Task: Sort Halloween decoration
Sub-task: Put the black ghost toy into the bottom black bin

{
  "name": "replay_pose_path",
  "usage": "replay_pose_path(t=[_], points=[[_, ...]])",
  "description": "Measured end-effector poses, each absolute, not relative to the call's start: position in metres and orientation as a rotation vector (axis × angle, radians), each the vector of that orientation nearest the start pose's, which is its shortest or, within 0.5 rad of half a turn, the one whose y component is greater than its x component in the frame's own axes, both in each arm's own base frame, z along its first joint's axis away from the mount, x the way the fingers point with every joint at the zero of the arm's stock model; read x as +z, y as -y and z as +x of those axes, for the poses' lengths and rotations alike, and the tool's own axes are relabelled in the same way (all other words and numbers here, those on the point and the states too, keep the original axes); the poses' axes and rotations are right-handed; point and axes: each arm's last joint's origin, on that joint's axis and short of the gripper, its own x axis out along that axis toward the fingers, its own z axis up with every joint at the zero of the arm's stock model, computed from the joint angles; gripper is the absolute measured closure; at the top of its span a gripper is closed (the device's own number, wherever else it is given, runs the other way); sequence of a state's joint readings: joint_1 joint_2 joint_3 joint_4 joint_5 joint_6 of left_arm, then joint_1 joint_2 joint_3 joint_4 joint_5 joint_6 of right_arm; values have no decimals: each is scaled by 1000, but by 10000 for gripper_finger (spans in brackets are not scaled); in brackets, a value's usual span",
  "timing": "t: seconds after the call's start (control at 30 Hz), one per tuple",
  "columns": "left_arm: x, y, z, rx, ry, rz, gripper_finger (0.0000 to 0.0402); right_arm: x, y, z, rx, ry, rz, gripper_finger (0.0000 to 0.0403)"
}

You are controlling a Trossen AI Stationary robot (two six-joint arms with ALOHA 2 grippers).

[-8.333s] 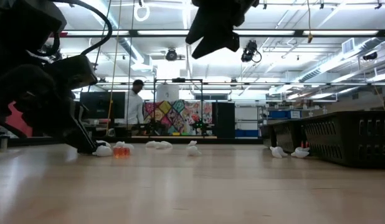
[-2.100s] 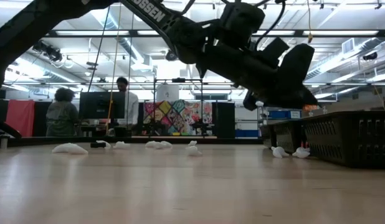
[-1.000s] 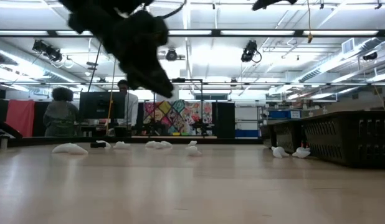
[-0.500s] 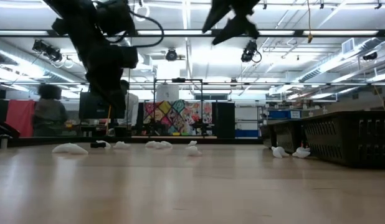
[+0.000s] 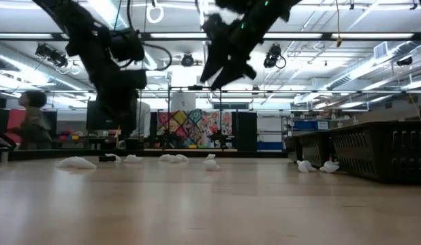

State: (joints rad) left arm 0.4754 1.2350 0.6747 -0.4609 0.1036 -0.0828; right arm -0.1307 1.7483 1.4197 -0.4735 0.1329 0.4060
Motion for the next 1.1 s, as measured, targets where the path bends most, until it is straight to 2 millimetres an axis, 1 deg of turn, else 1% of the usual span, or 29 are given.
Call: replay_pose_path(t=[0.07,0.1,0.17,0.27,0.37,0.6,0.73,0.83,0.9,0.97,1.1], points=[[180,-100,193,332,-976,-381,251,260,62,386,-394,-785,289,199],[174,-99,191,300,-976,-389,251,255,66,387,-393,-800,271,199],[164,-95,185,255,-997,-387,251,248,72,389,-392,-819,275,199],[152,-92,180,244,-1005,-373,251,242,76,391,-380,-837,318,199],[147,-91,176,257,-1030,-357,251,240,75,391,-359,-844,336,199],[139,-90,170,207,-1085,-176,251,244,73,395,-349,-792,341,199],[132,-88,168,202,-1069,-147,251,246,73,398,-350,-750,352,199],[131,-89,168,231,-1061,-165,252,247,73,399,-354,-738,367,199],[129,-89,169,245,-1068,-189,260,248,73,400,-354,-726,371,199],[127,-89,170,240,-1089,-192,277,248,73,400,-352,-721,368,199],[123,-85,172,233,-1123,-178,326,248,73,400,-351,-720,366,199]])
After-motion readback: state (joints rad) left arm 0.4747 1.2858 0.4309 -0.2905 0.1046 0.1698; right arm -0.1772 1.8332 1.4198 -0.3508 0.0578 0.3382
